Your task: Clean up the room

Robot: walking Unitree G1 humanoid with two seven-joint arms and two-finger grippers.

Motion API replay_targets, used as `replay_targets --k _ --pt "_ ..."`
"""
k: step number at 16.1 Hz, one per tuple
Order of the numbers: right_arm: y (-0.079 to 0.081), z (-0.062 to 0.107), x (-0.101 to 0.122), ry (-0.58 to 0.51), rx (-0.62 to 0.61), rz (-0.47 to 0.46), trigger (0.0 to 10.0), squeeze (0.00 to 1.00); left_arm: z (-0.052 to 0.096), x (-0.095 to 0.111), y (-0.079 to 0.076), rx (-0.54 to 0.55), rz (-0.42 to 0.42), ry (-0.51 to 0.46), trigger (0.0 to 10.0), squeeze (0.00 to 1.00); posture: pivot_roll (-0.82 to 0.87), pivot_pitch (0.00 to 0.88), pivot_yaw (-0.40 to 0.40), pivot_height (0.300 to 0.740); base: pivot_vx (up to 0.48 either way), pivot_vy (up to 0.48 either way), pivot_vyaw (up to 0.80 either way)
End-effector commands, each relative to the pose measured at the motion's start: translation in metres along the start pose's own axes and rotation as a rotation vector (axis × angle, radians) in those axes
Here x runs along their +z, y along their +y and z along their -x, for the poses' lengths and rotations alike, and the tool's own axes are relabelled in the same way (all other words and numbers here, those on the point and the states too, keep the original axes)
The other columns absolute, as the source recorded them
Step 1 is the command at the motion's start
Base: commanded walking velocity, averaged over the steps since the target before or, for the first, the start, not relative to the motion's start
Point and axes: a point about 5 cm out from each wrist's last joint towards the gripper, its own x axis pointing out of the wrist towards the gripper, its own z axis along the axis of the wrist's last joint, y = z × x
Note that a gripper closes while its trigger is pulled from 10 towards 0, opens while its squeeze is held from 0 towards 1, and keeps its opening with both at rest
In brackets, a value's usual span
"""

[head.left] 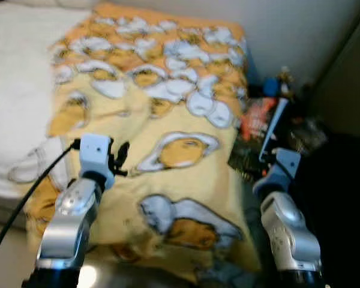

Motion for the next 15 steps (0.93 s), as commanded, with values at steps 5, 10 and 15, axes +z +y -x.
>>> replay_targets --k 5,10,15 --pt "0.0085 -0.0013 0.0075 -0.032 0.039 0.007 10.0 0.00 0.0027 -0.0057 0.0050 0.010 -0.023 0.028 10.0 0.00 0.07 0.000 -0.026 0.740 0.000 0.431 0.00" --pt "0.0093 -0.0020 0.0056 -0.021 0.041 -0.006 10.0 0.00 0.0032 -0.0049 0.0069 0.005 -0.047 0.024 10.0 0.00 0.08 0.000 -0.030 0.740 0.000 0.457 0.00" --pt "0.0108 -0.0028 0.0036 -0.018 0.029 -0.019 10.0 0.00 0.0035 -0.0027 0.0104 0.022 -0.057 0.016 10.0 0.00 0.10 0.000 -0.027 0.740 0.000 0.458 -0.28"
